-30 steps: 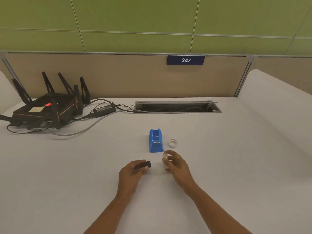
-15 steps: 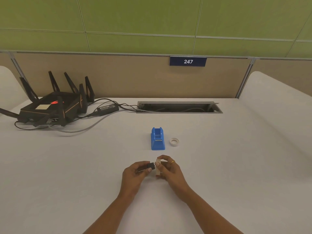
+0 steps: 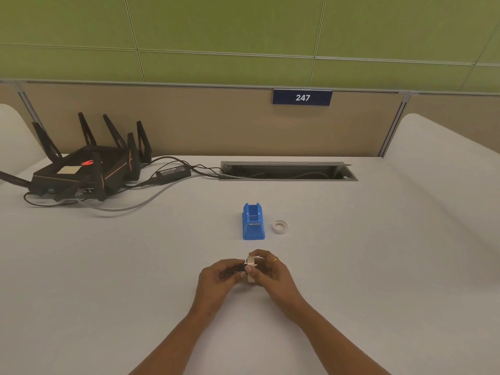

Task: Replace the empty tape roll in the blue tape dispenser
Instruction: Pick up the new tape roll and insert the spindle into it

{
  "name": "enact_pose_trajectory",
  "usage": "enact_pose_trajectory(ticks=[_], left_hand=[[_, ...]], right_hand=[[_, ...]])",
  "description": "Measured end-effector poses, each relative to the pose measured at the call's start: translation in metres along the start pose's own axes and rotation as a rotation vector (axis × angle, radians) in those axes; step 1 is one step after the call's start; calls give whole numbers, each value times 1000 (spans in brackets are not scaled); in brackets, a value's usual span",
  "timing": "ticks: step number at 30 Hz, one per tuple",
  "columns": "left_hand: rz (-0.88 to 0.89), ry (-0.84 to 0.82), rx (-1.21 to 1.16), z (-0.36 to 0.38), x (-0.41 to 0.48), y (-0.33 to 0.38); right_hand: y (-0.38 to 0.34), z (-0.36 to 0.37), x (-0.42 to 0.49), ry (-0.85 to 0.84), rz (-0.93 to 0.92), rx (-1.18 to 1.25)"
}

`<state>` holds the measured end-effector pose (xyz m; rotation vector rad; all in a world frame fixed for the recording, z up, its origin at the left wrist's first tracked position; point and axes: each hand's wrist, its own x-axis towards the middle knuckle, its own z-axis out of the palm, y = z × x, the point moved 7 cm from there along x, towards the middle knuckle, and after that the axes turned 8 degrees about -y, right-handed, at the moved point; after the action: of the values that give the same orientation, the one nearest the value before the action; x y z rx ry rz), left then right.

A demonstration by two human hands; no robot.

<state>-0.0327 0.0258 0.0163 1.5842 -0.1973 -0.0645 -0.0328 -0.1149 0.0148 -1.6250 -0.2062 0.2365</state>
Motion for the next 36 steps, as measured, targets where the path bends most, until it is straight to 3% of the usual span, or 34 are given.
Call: enact_pose_trajectory(ticks=[19, 31, 36], left_hand=[[-13, 5, -7, 1, -1, 0], [-53, -112, -79, 3, 0, -1], [-61, -64, -37, 3, 0, -3]], right_hand=[[-1, 2, -1, -29, 17, -55], [-1, 0, 0, -110, 12, -72], [-1, -1, 0, -93, 7, -77]])
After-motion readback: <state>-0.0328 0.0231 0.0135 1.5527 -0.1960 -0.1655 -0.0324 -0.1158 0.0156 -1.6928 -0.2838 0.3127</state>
